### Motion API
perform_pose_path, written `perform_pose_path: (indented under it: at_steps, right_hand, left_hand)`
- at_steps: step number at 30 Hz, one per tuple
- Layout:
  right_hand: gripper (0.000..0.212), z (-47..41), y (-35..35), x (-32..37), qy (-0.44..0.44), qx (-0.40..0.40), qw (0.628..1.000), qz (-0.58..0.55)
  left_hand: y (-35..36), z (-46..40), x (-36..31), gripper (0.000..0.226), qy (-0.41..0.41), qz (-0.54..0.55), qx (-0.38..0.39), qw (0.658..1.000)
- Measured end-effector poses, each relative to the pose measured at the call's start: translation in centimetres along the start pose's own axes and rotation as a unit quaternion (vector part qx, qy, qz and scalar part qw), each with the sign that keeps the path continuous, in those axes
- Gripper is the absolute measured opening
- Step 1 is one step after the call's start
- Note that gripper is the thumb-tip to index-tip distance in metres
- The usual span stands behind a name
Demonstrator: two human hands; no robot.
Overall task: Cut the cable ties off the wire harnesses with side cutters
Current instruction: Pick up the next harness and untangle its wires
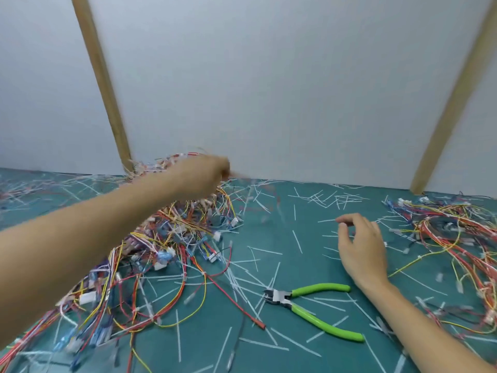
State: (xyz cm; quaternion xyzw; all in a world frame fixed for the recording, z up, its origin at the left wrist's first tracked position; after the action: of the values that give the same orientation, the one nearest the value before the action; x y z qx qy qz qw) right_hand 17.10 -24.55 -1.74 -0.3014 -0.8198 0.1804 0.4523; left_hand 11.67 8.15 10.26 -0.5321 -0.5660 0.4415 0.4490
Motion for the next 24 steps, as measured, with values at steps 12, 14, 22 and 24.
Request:
perform_pose_path:
  at_steps: [12,14,22,24]
  right_hand:
    - [0.025,0.4,5.4,13.9,-0.172,0.190,0.967,-0.001]
    - [0.038,0.9,6.1,19.0,-0.220,0.175,0.960,-0.021]
    - [0.048,3.2,13.2,28.9,-0.271,0.239,0.930,0.067]
    - [0.049,3.1,13.9,29.2,-0.278,0.212,0.930,0.114]
  left_hand:
    - [-5.2,6.1,3.8,0.028,-0.008,0.186,-0.287,0.940]
    - [-5.9,7.5,5.4,0.026,-0.050,0.128,-0.329,0.934]
    - [0.6,10.8,10.4,0.028,-0.164,0.045,-0.163,0.972]
    - [1.5,11.1,11.1,0.039,-0.169,0.004,-0.121,0.978]
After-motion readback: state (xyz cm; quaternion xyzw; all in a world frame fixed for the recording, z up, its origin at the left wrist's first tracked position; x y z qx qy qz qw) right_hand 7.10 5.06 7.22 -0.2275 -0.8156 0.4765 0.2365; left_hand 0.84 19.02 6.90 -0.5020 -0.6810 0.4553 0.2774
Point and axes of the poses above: each hand's wrist, its own z-axis away from the middle knuckle, its own y-axis out of the palm, x = y × z, the point moved 10 cm from there along -z, towards the middle knuckle, and after that the axes turned 2 degrees about z, right-handed, at the moved point
